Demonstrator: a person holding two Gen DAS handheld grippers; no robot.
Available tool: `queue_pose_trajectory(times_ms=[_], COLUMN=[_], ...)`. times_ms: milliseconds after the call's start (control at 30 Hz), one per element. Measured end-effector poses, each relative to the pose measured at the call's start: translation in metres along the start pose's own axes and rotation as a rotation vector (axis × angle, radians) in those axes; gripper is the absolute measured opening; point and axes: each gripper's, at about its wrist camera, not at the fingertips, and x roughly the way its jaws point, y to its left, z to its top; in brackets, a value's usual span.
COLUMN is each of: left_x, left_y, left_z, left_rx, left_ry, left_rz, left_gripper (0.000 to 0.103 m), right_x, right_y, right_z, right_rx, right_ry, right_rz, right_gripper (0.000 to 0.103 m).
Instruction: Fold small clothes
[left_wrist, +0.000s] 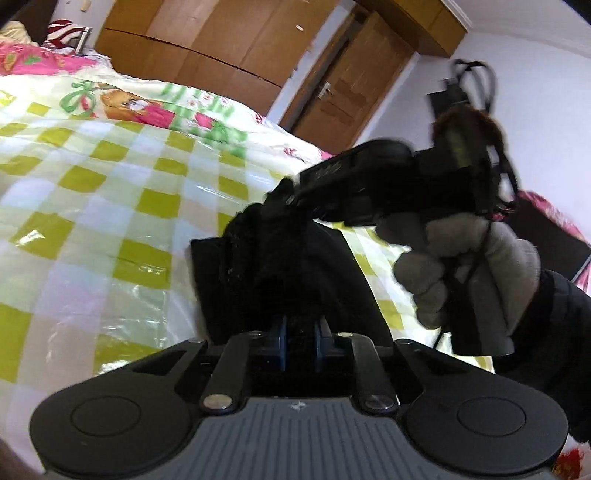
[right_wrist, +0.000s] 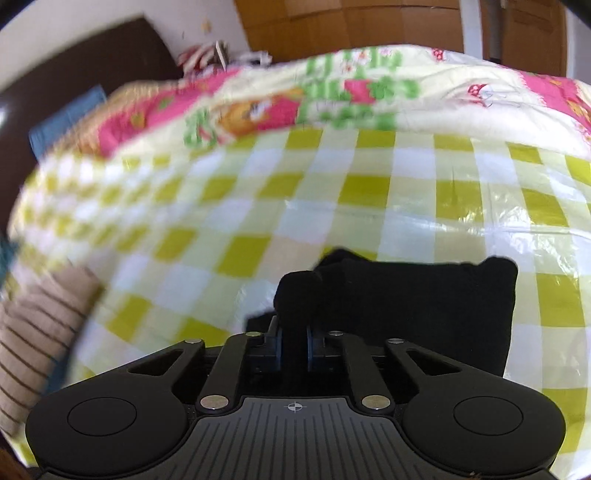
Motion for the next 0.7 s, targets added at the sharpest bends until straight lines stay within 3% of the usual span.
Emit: queue_pose_trajectory(times_ms=[167, 300, 367, 433, 567, 700], left_x=[-0.007, 0.003, 0.008, 0.005, -0.006, -0.026], left_y=[0.017, 0.035, 0.038, 0.038, 0.042, 0.040], left_z=[-0.003, -0.014, -0.020, -0.019, -0.014, -0.002], left_rx=[-0.103, -0.211, -0.223, -0.213, -0.234, -0.215], left_ry=[-0.011, 0.069, 0.106, 0.101, 0.082, 0.019], left_rz=[0.006, -0.002, 0.021, 0.043, 0.028, 0.031], left_gripper=[0.027, 0.026, 0.026, 0.026, 0.030, 0.030], right_x=[-0.014, 0.020, 0.052, 0.071, 0.056, 0.028], right_y=[0.018, 0.031, 0.044, 0.051, 0.056, 0.054], right_z=[0.012, 0.006, -0.008, -0.023, -0.023, -0.019], right_rx=[0.007, -0.030, -0.137, -0.191, -0.219, -0.221], right_ry=[-0.082, -0.013, 0.072, 0.072, 0.027, -0.022], right_rz=[0.058, 0.050, 0.021, 0.003, 0.062, 0.153], right_gripper=[0.011, 0.011, 0.014, 0.016, 0.037, 0.037])
